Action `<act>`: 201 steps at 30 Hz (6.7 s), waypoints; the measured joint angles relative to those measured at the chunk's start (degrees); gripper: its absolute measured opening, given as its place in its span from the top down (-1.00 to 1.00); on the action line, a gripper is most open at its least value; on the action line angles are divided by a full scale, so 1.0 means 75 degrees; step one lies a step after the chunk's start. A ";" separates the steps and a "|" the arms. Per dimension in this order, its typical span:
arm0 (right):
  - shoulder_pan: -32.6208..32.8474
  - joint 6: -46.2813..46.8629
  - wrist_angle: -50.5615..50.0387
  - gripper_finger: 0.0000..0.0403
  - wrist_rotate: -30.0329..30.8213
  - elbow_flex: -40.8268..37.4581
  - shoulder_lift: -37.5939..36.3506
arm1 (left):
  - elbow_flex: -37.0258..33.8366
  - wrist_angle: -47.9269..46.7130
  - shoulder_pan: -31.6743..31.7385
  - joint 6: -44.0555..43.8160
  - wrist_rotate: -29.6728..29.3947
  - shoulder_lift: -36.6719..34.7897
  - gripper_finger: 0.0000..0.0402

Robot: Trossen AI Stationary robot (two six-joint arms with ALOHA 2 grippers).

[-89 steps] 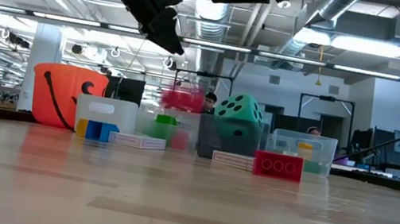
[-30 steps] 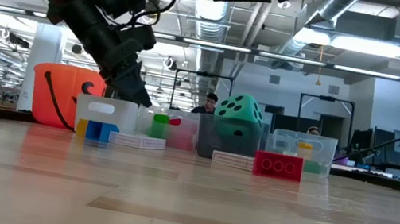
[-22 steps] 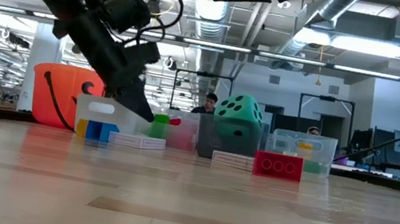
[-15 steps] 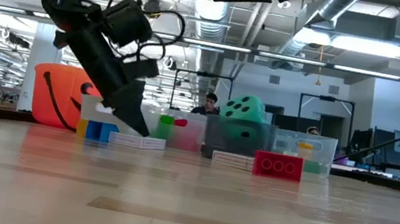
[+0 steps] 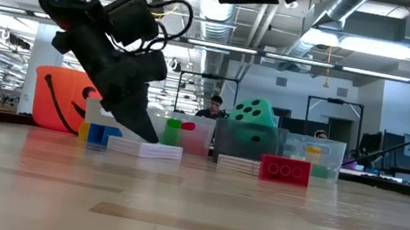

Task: Pick & Place Toys
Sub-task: Put the pink playing card box into the white bin

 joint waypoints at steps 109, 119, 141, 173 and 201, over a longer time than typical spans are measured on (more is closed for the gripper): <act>-0.2820 -0.1494 0.5612 -0.90 -0.9647 -0.0443 0.4500 | -0.0029 -0.3917 -0.3340 -0.0402 -0.2477 -0.4500 0.98; -0.2234 -0.2096 0.5629 -0.98 -0.8962 -0.0143 0.4497 | -0.0029 -0.3914 -0.3343 -0.0461 -0.2474 -0.4497 0.98; -0.1933 -0.2475 0.4353 -0.98 -0.8145 0.0333 0.4476 | -0.0029 -0.3914 -0.3343 -0.0466 -0.2471 -0.4500 0.98; -0.2195 -0.0741 0.3605 -0.47 -0.8116 0.0916 0.4366 | -0.0026 -0.4455 -0.3354 -0.0781 -0.3022 -0.4911 1.00; -0.4327 0.0568 0.3233 -0.47 -0.3578 0.1644 0.2742 | -0.0020 -0.5849 -0.3348 0.0209 -0.5720 -1.0119 1.00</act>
